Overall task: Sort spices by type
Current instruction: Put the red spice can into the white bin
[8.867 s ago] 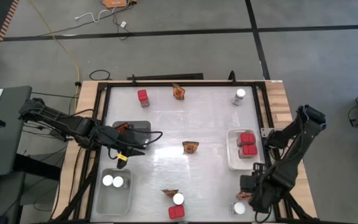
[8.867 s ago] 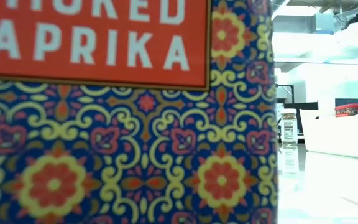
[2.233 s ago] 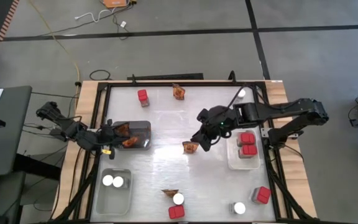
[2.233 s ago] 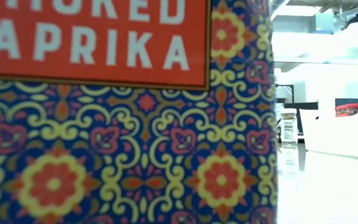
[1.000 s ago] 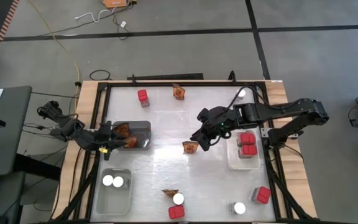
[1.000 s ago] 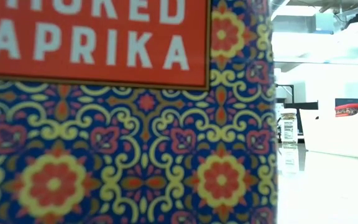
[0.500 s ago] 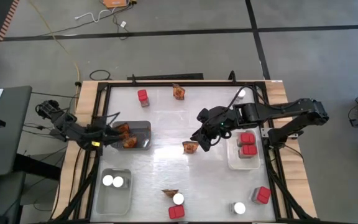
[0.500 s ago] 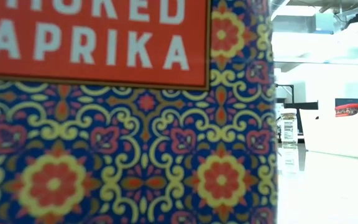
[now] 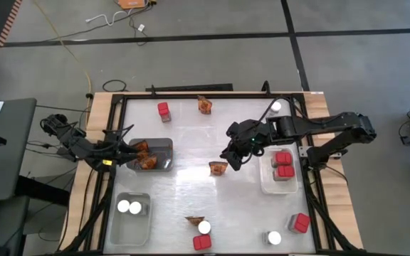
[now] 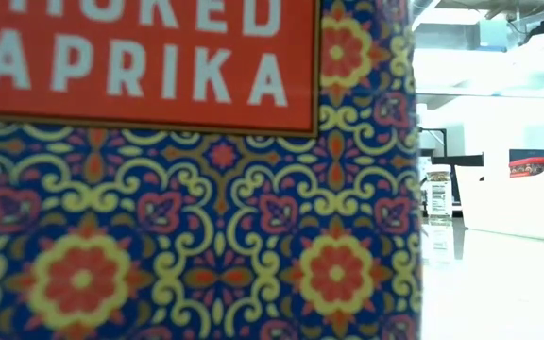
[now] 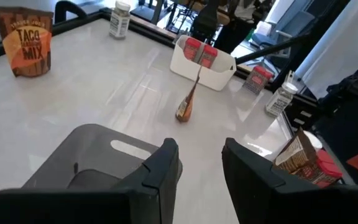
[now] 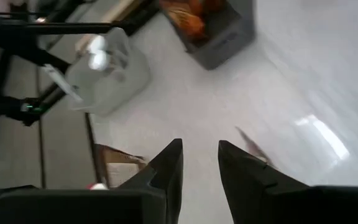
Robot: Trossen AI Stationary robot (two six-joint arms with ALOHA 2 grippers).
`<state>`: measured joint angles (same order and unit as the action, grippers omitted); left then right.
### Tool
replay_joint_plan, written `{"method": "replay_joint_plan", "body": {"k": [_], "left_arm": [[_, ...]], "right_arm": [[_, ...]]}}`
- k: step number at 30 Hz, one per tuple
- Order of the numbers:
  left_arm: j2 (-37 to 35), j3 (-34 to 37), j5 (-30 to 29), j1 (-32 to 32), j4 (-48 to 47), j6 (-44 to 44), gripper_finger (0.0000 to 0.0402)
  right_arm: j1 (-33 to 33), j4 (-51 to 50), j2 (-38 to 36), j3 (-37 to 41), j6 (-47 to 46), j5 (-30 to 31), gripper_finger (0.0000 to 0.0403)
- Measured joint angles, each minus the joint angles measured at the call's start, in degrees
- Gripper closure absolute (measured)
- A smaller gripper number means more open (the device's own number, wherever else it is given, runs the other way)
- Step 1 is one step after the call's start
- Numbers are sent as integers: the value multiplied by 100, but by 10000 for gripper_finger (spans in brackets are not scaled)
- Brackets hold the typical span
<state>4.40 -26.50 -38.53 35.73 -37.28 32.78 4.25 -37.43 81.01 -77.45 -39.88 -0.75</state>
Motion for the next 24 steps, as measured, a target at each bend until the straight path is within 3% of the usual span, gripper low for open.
{"method": "replay_joint_plan", "body": {"k": [6, 11, 18, 24], "left_arm": [[320, 0, 11, -4, 370, -395, 284], [851, 0, 27, -4, 906, -802, 284], [1992, 0, 486, -4, 2337, -2095, 273], [3162, -2, 564, -107, 3672, -2303, 253]], "right_arm": [[-135, -470, 0, 0, 0, 0, 269], [-153, -507, 0, 0, 268, 35, 224], [-181, -745, 0, 0, 530, 108, 152], [-174, -762, 0, 0, 554, 114, 143]]}}
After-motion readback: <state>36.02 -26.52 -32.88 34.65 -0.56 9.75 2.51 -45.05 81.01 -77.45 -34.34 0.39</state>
